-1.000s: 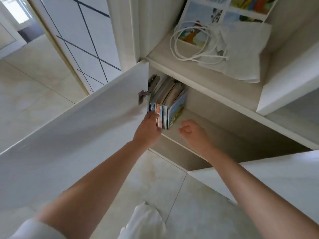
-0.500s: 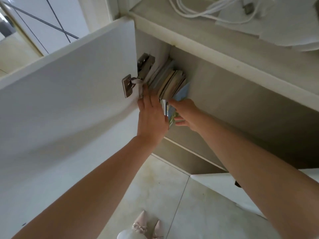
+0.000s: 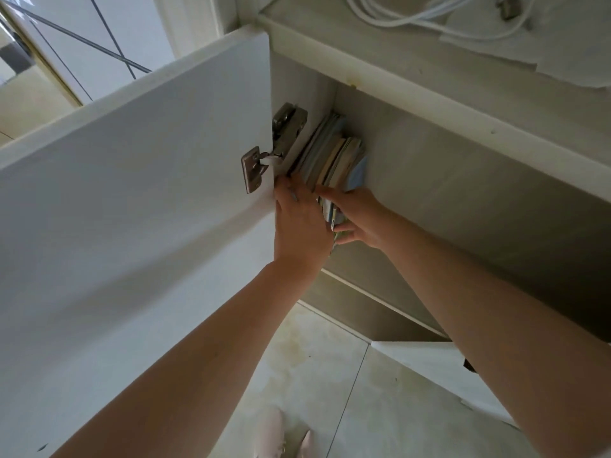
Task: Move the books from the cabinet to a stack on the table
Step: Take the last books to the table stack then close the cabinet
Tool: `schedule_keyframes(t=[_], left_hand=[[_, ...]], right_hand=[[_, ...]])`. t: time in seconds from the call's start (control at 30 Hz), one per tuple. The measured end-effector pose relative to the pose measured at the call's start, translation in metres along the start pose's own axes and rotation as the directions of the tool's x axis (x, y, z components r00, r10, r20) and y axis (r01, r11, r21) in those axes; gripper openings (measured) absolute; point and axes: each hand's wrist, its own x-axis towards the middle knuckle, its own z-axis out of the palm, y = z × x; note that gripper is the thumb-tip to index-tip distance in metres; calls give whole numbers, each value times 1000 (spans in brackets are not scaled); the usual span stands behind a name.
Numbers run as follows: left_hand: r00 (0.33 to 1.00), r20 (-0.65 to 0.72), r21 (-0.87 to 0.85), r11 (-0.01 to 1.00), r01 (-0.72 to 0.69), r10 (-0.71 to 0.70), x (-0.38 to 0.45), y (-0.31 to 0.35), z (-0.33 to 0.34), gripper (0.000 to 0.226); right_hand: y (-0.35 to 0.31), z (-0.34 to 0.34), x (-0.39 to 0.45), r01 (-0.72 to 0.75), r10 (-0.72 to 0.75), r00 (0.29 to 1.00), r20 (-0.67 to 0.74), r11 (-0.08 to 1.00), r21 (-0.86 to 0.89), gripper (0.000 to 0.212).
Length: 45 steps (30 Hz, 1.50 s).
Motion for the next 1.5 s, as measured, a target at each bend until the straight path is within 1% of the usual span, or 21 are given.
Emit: schedule_keyframes(t=[0.07,0.1,0.17,0.23,0.27,0.4,0.5,0.57,0.73,0.8,0.93,0.97,1.03,1.07,1.13,1.2,1.27,1.33,1.37,1.43,1.5], left_hand=[[998,23,-28,998,61,-60,1,1,0,77],[996,35,-44,995,89,-88,3,1,1,74],[994,56,-82,991,101,-97,6,-5,6,61],[997,50,-46,997,66,-63,8,-13,12,46],[998,38,-27,998,50,-49,8,-17,15,44],[998,26,-81,995,55,-53,-2,-18,20,63],[995,92,-207,976,67,-49,-5,-18,25,59],[993,114,-270,961,66,-37,-5,-20,28,61],[995,84,-313,947,70,-46,-3,-23,32,74],[995,81,-326,942,82,-58,0,-22,35,76],[997,53,-327,942,74,-60,5,-27,37,76],[997,45,-321,945,67,-55,5,-29,37,78],[999,28,-315,948,49,-42,5,-32,37,88],[999,21,-317,948,39,-34,5,-33,39,92],[999,17,-311,950,32,-28,5,-36,44,87],[999,11,-305,951,40,-39,7,-42,51,75],[999,-1,-320,946,42,-44,9,-48,57,78],[999,-12,-324,945,39,-46,10,-52,60,81],[998,-11,-320,946,49,-56,10,-53,61,80],[997,-12,-310,948,65,-72,10,-55,64,70],[998,-33,-297,954,49,-62,9,-56,67,62]], right_hand=[[1,-6,-3,0,0,1000,14,1000,2,38],[2,-9,-4,-2,2,1000,20,1000,-4,39],[3,-15,-5,-13,13,1000,28,1000,-12,53],[5,-21,-6,-20,20,999,43,1000,-15,59],[6,-24,-6,-19,20,998,53,1000,-19,59],[7,-30,-6,-3,7,997,75,998,-56,57],[8,-34,-7,6,0,997,76,996,-84,54],[9,-38,-6,16,-7,997,83,994,-105,50],[12,-45,-3,36,-21,996,90,986,-161,48],[13,-46,-1,55,-40,996,83,981,-185,43],[18,-44,-1,108,-100,994,45,954,-278,25],[21,-42,-1,135,-137,990,15,945,-299,27],[30,-34,-2,233,-267,961,-77,925,-298,41],[35,-29,-3,293,-342,930,-135,911,-290,47],[46,-18,-4,387,-458,858,-232,874,-294,62],[52,-9,-4,442,-522,804,-285,845,-302,76],[54,-6,-1,446,-537,788,-302,835,-321,80],[53,-6,3,394,-513,798,-317,841,-370,82],[54,-6,5,377,-513,792,-330,837,-397,83],[56,-7,8,396,-547,758,-355,819,-416,84],[57,-7,9,417,-558,742,-372,818,-396,77]])
